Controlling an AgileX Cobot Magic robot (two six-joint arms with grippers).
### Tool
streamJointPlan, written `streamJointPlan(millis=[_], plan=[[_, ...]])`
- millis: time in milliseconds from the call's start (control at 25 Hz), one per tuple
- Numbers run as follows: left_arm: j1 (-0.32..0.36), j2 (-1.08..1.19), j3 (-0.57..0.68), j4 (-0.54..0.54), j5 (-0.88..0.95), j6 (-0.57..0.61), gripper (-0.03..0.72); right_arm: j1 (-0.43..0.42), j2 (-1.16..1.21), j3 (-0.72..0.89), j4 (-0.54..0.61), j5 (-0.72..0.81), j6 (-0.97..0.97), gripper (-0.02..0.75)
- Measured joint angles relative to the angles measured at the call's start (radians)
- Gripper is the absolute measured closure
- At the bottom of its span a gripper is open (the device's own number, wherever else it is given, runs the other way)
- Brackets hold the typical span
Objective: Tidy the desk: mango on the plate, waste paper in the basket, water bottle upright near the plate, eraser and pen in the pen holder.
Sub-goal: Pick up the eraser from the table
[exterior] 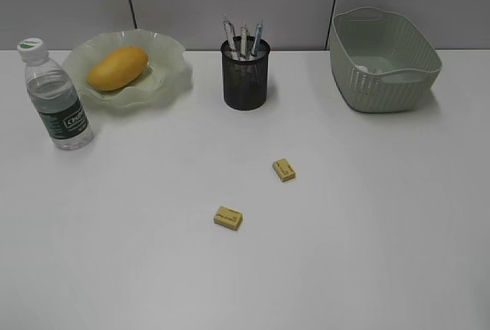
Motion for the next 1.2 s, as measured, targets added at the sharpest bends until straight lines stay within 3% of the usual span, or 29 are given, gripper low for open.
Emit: streamJointPlan(millis=[600, 880, 1200], plan=[[0.000, 0.000, 0.000, -0.001, 0.000, 0.000, 0.306, 0.000, 0.869, -0.483, -0.006, -0.025, -0.020, 0.227], [0.000, 0.000, 0.000, -0.001, 0.000, 0.000, 0.306, 0.000, 1.158, -0.716, 0.023, -0.014, -0.024, 0.227], [0.000, 0.000, 0.000, -0.001, 0.000, 0.000, 0.306, 0.000, 1.377, -0.823, 0.075, -0.008, -0.056, 0.227]])
